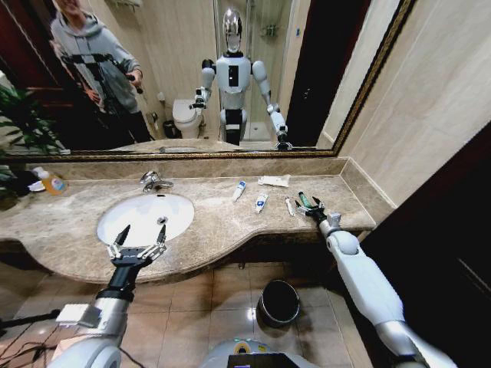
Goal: Pick up the trash from the sink and place it in the trash bin.
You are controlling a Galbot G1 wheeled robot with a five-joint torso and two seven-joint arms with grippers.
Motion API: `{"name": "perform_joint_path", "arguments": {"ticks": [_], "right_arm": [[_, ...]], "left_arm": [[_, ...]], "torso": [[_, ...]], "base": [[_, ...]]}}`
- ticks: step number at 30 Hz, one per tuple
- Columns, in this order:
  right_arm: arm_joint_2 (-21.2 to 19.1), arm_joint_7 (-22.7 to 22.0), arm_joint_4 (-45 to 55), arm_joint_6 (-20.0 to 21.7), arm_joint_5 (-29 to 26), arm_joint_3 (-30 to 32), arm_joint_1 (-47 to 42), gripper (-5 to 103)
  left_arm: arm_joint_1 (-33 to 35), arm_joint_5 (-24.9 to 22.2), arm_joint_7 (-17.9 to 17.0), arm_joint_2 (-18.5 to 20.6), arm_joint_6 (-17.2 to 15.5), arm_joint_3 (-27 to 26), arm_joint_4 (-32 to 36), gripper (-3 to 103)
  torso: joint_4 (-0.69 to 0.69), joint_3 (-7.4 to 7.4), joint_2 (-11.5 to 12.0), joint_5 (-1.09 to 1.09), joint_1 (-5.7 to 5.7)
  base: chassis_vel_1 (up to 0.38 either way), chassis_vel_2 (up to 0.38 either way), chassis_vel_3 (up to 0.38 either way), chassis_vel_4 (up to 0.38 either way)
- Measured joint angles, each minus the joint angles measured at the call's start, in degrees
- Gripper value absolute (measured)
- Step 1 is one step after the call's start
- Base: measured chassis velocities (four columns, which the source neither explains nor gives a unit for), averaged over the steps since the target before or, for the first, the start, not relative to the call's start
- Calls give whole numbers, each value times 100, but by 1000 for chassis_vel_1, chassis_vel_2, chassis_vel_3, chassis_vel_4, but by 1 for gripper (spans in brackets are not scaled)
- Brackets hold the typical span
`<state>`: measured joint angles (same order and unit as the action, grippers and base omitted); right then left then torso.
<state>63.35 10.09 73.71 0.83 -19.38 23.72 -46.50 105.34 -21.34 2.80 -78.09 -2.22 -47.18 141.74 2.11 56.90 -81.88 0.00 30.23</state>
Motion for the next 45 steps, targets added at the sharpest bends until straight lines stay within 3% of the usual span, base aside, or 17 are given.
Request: {"name": "perform_joint_path", "arguments": {"ticks": [4,8,10,14,16,19,31,39,42,45], "right_arm": [[41,-13,-17,2,6,-11,19,67],[105,-56,-42,36,110,-39,48,46],[112,-58,-44,40,121,-39,52,46],[118,-47,-69,43,218,-15,50,24],[118,-47,-69,38,217,-3,40,24],[104,-39,-67,23,216,50,2,12],[83,-31,281,10,104,310,-332,10],[84,-220,2032,40,-133,789,-1579,10],[430,-569,3072,-122,-164,1020,-2594,10],[629,-670,3406,-280,-55,1090,-2948,10]], "left_arm": [[0,0,0,0,0,0,0,100],[0,0,0,0,0,0,0,100],[0,0,0,0,0,0,0,100],[0,0,0,0,0,0,0,100],[0,0,0,0,0,0,0,100],[0,0,0,0,0,0,0,100],[0,0,0,0,0,0,0,100],[0,0,-1,0,0,0,0,100],[0,0,-1,0,0,0,0,100],[0,0,1,0,0,0,0,100]], "torso": [[0,0,0,0,0],[0,0,0,0,0],[0,0,0,-1,0],[0,0,0,-1,0],[0,0,0,-1,0],[0,0,-1,-1,-1],[1,0,-1,2,0],[0,0,-1,-2,0],[-2,-1,-1,2,-1],[-1,-1,-2,-3,-1]], "base": [[0,0,0,0],[0,0,0,0],[0,0,0,0],[0,0,0,0],[0,0,0,0],[0,0,0,0],[0,0,0,0],[0,0,0,0],[0,0,0,0],[0,0,0,0]]}}
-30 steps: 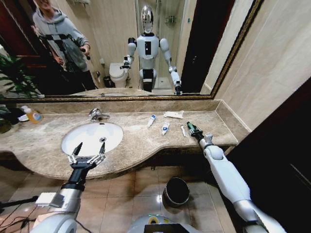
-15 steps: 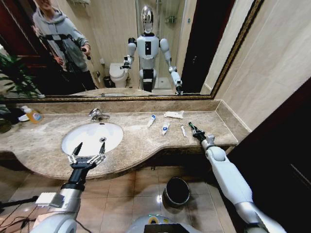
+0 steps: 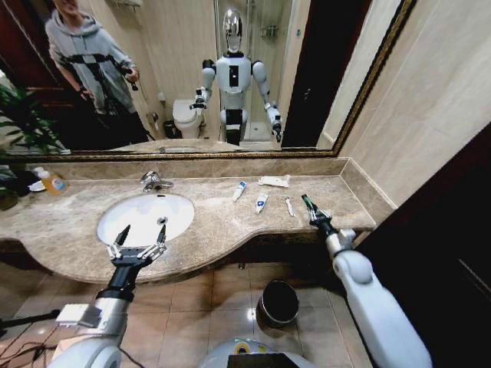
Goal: Pick up the trash from the sink and place it in the trash bin.
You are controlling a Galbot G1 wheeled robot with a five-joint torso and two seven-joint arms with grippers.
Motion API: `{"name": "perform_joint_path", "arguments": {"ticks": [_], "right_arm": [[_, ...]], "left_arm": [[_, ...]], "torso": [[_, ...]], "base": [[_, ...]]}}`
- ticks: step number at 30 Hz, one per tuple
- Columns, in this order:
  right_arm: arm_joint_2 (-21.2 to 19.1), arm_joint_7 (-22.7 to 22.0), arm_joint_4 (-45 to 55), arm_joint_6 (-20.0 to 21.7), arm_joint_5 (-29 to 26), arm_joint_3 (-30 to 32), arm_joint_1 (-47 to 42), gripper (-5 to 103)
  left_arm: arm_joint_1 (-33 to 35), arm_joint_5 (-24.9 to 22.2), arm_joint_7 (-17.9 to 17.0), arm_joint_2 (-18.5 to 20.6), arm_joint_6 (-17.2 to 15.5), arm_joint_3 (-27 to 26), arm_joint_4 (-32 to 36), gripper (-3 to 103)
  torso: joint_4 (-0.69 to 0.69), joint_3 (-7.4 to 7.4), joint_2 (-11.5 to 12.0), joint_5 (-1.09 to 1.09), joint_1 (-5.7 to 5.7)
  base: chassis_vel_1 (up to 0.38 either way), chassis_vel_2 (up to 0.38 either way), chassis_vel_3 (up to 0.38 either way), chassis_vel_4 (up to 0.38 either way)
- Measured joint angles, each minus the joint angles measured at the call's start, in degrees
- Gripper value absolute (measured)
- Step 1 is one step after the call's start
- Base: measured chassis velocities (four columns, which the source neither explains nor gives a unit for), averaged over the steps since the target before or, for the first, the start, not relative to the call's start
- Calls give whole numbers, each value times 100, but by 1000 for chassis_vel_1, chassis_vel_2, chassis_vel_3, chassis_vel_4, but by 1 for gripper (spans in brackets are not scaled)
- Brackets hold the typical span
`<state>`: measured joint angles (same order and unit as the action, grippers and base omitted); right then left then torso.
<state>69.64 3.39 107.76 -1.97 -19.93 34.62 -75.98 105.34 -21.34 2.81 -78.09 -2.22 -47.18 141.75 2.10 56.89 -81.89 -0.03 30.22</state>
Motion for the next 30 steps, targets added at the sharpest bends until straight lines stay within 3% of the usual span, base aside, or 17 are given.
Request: {"name": "perform_joint_path", "arguments": {"ticks": [5,10,13,21,24,28,30], "right_arm": [[715,-78,609,-511,350,106,-1089,10],[1251,-79,604,-831,607,64,-1698,10],[1607,299,547,-905,621,7,-2259,10],[1773,664,-454,-1209,1029,-94,-2405,10],[1758,724,-1180,-1452,1366,-125,-2100,10],[1755,737,-1795,-1468,1502,-157,-1714,10],[1754,693,-2726,-1588,1737,-157,-1167,10]], "left_arm": [[0,-1,-1,0,0,0,0,100],[0,0,-1,0,0,0,0,100],[0,0,-1,0,0,0,0,100],[0,0,-1,0,0,0,0,100],[0,0,-1,0,0,0,0,100],[0,-1,-1,0,0,0,0,100],[0,0,-1,0,0,0,0,100]], "torso": [[0,0,0,-1,0],[1,0,0,1,0],[0,0,0,1,0],[0,1,1,2,0],[1,1,1,2,1],[0,1,1,1,1],[3,1,1,4,1]], "base": [[0,0,0,0],[0,0,0,0],[0,0,0,0],[0,0,0,0],[0,0,0,0],[0,0,0,0],[0,0,0,0]]}}
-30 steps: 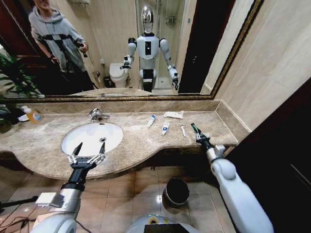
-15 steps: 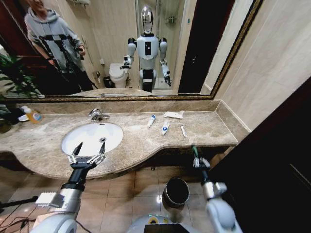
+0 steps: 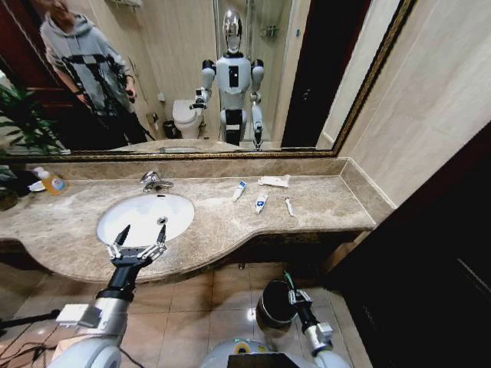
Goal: Pick up the trash from the sink and place it in the trash bin.
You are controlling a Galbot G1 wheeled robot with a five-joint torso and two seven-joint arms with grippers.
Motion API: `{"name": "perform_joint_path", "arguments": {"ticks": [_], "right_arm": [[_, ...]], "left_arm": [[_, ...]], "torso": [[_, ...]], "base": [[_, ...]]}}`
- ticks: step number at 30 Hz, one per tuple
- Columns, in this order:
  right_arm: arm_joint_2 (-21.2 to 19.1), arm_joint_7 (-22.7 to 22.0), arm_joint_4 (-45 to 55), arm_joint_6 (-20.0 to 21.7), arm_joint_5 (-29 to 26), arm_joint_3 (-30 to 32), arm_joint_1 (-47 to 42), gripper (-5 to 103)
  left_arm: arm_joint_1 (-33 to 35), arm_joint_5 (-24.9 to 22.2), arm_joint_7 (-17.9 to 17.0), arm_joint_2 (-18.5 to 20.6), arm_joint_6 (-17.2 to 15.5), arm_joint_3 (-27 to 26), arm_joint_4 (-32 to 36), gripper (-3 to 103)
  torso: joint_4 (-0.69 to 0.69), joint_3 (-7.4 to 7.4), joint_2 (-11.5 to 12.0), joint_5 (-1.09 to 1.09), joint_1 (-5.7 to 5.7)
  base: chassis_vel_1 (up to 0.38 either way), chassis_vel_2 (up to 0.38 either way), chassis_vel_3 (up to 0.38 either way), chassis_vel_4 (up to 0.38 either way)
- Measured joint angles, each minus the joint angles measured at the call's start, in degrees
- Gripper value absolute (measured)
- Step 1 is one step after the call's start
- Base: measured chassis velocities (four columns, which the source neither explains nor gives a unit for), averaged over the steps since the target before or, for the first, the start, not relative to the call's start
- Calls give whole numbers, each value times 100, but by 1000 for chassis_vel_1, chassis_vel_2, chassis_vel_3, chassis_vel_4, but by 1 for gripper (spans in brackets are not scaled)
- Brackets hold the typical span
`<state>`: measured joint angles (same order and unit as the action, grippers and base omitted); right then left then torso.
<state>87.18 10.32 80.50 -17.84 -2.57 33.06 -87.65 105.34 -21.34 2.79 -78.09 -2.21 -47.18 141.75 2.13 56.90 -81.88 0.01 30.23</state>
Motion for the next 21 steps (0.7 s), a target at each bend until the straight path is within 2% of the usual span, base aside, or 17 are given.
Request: {"name": "perform_joint_path", "arguments": {"ticks": [3,9,11,16,21], "right_arm": [[-6,-180,-602,-109,81,-27,317,10],[14,-184,-1604,-235,128,-50,826,10],[7,-190,-2257,-341,275,-40,1161,10],[-34,-88,-2722,211,-129,-82,1481,10],[-33,-86,-3110,272,-212,-82,1717,10]], "left_arm": [[0,0,0,0,0,0,0,100],[0,0,1,0,0,1,0,100],[0,0,0,0,0,1,0,100],[0,0,0,0,0,0,0,100],[0,0,0,0,0,0,0,100]], "torso": [[-1,1,0,0,1],[-2,0,0,-2,0],[-2,1,0,0,1],[-3,1,0,0,0],[-2,1,0,-1,1]], "base": [[0,0,0,0],[0,0,0,0],[0,0,0,0],[0,0,0,0],[0,0,0,0]]}}
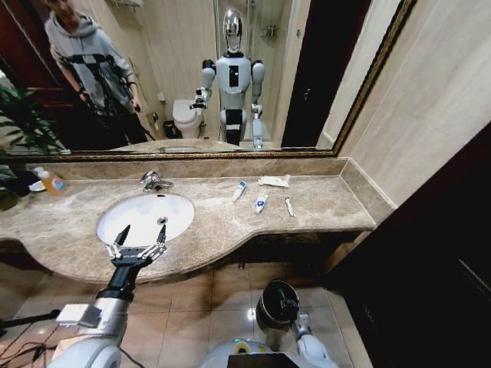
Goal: Pick up the trash from the sink and place it in the trash bin.
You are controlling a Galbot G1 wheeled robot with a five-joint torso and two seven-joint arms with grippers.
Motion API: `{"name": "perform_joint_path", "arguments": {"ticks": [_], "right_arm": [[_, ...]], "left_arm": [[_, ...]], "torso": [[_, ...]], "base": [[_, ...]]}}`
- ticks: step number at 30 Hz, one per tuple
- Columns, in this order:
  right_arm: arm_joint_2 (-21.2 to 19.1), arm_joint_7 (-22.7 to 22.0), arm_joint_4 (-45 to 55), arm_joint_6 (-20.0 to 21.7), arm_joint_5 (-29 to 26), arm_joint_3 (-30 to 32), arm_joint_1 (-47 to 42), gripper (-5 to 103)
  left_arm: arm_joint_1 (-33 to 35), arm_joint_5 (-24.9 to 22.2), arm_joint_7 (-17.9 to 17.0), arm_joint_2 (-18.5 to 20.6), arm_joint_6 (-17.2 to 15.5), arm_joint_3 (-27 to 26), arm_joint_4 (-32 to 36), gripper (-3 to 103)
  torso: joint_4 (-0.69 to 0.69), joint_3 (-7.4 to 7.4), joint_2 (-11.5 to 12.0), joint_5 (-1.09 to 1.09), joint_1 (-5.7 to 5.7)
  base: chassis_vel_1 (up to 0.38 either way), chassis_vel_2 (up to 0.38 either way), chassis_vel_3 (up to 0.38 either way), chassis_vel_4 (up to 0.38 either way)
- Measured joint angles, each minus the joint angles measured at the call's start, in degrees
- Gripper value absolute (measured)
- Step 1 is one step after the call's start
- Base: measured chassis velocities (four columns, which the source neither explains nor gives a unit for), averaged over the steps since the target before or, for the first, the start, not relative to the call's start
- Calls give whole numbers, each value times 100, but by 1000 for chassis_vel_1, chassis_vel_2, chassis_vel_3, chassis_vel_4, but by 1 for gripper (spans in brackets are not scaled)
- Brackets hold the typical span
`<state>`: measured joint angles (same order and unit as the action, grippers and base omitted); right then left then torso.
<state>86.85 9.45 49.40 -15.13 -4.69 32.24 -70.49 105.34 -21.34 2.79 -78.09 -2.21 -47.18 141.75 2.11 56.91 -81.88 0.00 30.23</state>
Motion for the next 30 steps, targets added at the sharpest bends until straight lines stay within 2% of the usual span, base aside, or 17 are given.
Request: {"name": "perform_joint_path", "arguments": {"ticks": [11,12,14,15,18,20,21,23,24,25,28,30], "right_arm": [[-35,-83,-459,-72,-1,38,219,9],[-48,-93,-460,-89,-2,41,215,14],[-52,-94,-460,-96,-4,41,212,14],[-57,-96,-460,-104,-4,41,207,24],[-75,-96,-458,-131,-6,40,199,40],[-74,-96,-442,-137,0,39,188,40],[-75,-95,-372,-141,45,35,150,51],[-77,-95,-316,-141,65,31,123,51],[-78,-101,-211,-134,76,30,78,62],[-75,-117,-139,-117,74,34,49,68],[-81,-99,7,-107,67,46,-30,73],[-115,-54,153,-186,96,68,-128,84]], "left_arm": [[0,0,0,0,0,0,0,100],[0,0,0,0,0,0,0,100],[0,0,0,0,0,0,0,100],[0,0,0,0,0,0,0,100],[0,0,0,0,0,0,0,100],[0,0,0,0,0,0,0,100],[0,0,0,0,0,0,0,100],[0,0,0,0,0,0,0,100],[0,0,0,0,0,0,0,100],[0,0,0,0,0,0,0,100],[0,0,0,0,0,0,0,100],[0,0,0,0,0,0,0,100]], "torso": [[0,0,0,0,0],[0,0,0,0,0],[0,0,0,0,0],[0,0,0,0,-1],[0,0,0,0,-1],[0,0,0,0,-1],[0,0,0,0,0],[0,0,0,0,-1],[0,0,0,0,-1],[0,-1,0,0,-1],[0,0,0,1,-1],[0,-1,0,0,-1]], "base": [[0,0,0,0],[0,0,0,0],[0,0,0,0],[0,0,0,0],[0,0,0,0],[0,0,0,0],[0,0,0,0],[0,0,0,0],[0,0,0,0],[0,0,0,0],[0,0,0,0],[0,0,0,0]]}}
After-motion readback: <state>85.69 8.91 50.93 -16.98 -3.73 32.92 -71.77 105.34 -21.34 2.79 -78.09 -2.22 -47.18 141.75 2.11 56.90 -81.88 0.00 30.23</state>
